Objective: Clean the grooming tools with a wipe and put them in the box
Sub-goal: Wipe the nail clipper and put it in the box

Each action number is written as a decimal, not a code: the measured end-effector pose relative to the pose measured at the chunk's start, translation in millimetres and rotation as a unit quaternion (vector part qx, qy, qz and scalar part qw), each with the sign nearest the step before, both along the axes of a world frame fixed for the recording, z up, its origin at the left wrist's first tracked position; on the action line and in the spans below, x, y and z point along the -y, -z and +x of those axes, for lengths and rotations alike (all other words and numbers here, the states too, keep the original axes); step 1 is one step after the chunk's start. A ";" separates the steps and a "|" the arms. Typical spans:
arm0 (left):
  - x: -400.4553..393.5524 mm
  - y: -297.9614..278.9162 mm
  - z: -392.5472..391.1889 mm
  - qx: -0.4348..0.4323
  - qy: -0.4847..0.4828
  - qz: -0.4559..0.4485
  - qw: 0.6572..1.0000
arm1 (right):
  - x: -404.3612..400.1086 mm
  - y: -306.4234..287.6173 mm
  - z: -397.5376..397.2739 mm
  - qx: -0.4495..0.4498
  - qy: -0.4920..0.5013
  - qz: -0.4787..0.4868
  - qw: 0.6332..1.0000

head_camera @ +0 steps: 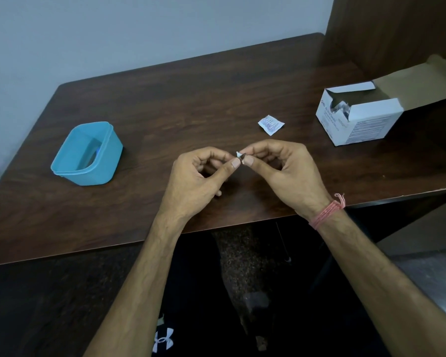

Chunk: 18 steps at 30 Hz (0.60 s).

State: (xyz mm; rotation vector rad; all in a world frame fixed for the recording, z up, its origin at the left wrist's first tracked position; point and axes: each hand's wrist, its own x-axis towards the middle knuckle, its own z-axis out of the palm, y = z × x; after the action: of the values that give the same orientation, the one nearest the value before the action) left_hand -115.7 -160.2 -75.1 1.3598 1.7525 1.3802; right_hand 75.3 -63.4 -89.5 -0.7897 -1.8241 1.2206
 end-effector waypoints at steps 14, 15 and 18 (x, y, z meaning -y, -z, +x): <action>1.8 -0.7 -0.1 -0.003 -0.013 -0.017 1.000 | 2.6 -3.6 -4.6 0.067 0.005 0.006 0.998; 1.7 -0.6 -0.6 0.000 -0.008 -0.016 1.000 | 1.7 -3.5 -4.3 0.063 0.002 0.001 0.998; 2.1 -0.6 -1.9 -0.002 -0.002 -0.013 1.000 | -1.3 -2.1 -3.8 0.030 -0.007 -0.019 0.999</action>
State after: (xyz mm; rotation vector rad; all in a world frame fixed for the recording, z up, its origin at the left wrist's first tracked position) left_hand -117.6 -162.2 -74.5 1.3479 1.7700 1.3529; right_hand 71.5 -62.1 -87.4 -0.8439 -1.8627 1.2568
